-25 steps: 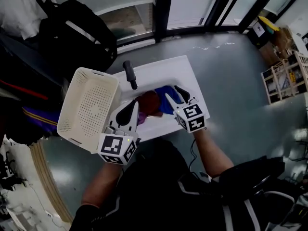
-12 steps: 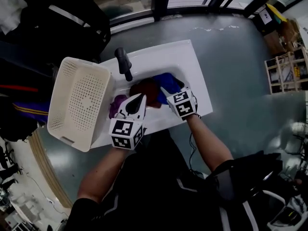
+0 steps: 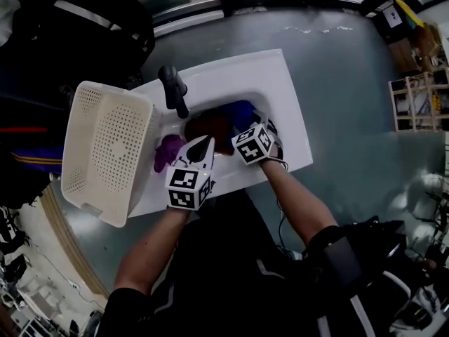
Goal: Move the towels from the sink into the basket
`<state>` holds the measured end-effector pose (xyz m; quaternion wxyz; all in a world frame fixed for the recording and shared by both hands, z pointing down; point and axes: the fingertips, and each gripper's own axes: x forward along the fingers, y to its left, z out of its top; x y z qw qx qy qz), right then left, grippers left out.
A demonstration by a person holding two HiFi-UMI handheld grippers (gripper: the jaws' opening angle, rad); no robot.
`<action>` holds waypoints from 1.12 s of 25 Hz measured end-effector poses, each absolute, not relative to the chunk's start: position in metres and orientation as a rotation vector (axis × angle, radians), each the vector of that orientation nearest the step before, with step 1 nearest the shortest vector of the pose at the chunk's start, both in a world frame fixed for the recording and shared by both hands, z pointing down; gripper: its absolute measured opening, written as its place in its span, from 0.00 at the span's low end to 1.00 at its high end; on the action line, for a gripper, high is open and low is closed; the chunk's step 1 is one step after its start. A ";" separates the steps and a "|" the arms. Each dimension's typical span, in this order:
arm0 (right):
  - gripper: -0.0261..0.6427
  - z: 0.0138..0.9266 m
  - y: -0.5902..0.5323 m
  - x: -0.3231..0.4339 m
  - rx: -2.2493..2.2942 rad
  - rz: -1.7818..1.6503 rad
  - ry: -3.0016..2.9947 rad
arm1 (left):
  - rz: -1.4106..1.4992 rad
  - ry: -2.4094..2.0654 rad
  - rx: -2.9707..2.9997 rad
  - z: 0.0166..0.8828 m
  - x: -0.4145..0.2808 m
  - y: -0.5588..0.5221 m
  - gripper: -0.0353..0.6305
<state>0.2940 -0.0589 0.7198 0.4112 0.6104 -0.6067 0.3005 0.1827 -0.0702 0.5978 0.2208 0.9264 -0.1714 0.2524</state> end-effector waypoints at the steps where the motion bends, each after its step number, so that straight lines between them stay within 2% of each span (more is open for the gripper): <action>1: 0.49 0.725 -0.060 0.293 1.515 0.755 -1.523 | 0.701 -0.478 2.555 0.601 0.183 -0.071 0.06; 6: 0.48 0.750 -0.062 0.290 1.442 0.774 -1.446 | 0.715 -0.492 2.534 0.613 0.184 -0.075 0.06; 13: 0.37 0.766 -0.063 0.293 1.413 0.795 -1.381 | 0.694 -0.514 2.513 0.613 0.179 -0.075 0.06; 18: 0.20 0.765 -0.066 0.296 1.451 0.830 -1.403 | 0.669 -0.554 2.499 0.612 0.170 -0.081 0.06; 28: 0.17 0.729 -0.062 0.299 1.562 0.871 -1.457 | 0.627 -0.595 2.526 0.585 0.169 -0.082 0.06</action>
